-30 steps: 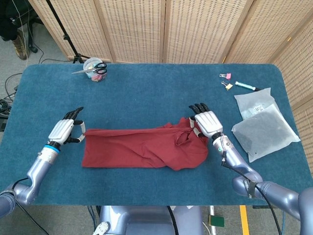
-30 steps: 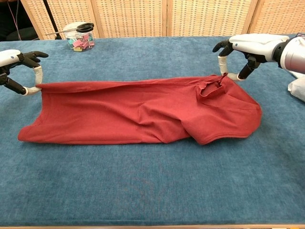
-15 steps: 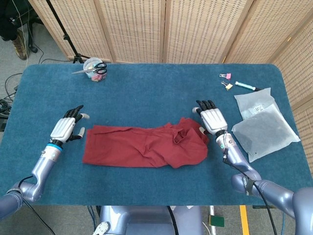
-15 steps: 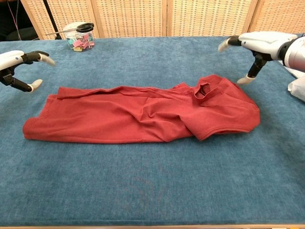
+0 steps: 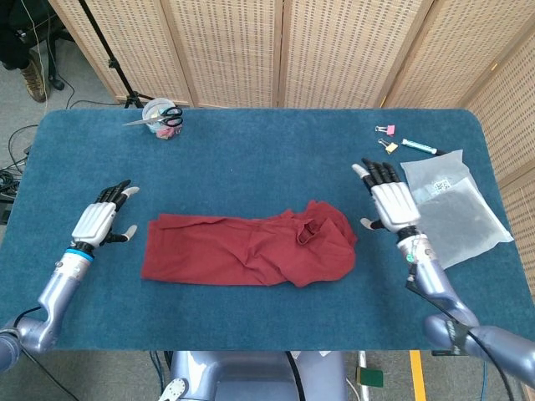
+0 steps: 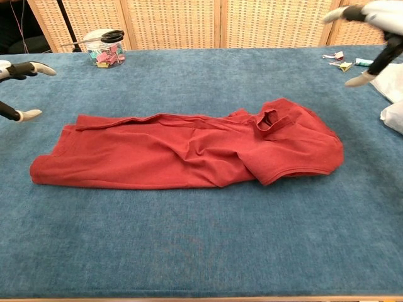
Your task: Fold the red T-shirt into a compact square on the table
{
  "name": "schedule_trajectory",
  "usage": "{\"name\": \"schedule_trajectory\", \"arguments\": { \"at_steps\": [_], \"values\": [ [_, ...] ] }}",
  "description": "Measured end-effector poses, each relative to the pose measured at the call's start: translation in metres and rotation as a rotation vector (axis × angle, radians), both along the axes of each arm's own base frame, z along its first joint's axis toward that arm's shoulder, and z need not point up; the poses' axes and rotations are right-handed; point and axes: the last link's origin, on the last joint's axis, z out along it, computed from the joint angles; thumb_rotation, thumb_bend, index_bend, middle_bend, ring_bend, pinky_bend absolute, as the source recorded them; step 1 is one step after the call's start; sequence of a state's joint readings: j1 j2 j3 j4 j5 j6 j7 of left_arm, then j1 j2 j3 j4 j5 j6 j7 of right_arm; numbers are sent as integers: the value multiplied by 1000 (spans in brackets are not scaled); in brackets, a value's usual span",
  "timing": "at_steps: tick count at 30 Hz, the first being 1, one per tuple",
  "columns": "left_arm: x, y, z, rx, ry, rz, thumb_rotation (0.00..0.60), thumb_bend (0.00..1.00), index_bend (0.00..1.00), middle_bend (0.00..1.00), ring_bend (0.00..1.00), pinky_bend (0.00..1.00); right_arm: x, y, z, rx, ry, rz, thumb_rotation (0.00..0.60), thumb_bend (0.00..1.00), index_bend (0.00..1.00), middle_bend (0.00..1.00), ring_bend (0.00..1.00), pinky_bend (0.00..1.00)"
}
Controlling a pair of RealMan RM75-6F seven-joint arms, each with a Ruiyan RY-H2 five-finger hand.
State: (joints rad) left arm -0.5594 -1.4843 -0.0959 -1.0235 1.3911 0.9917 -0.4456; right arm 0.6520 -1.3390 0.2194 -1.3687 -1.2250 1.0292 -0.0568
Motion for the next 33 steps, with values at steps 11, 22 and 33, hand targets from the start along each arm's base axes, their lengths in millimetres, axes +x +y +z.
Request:
{"name": "schedule_trajectory", "arguments": {
  "at_steps": [11, 22, 33],
  "values": [
    [-14, -34, 38, -9, 46, -11, 600, 362, 64, 0, 0, 0, -56, 76, 62, -92, -112, 0, 600, 0, 0, 0, 0, 0],
    [-14, -76, 55, -32, 80, -53, 600, 364, 128, 0, 0, 0, -77, 137, 78, -106, -222, -36, 600, 0, 0, 0, 0, 0],
    [-25, -114, 44, -80, 131, -81, 600, 366, 177, 0, 0, 0, -81, 153, 81, -112, -269, -32, 600, 0, 0, 0, 0, 0]
  ]
}}
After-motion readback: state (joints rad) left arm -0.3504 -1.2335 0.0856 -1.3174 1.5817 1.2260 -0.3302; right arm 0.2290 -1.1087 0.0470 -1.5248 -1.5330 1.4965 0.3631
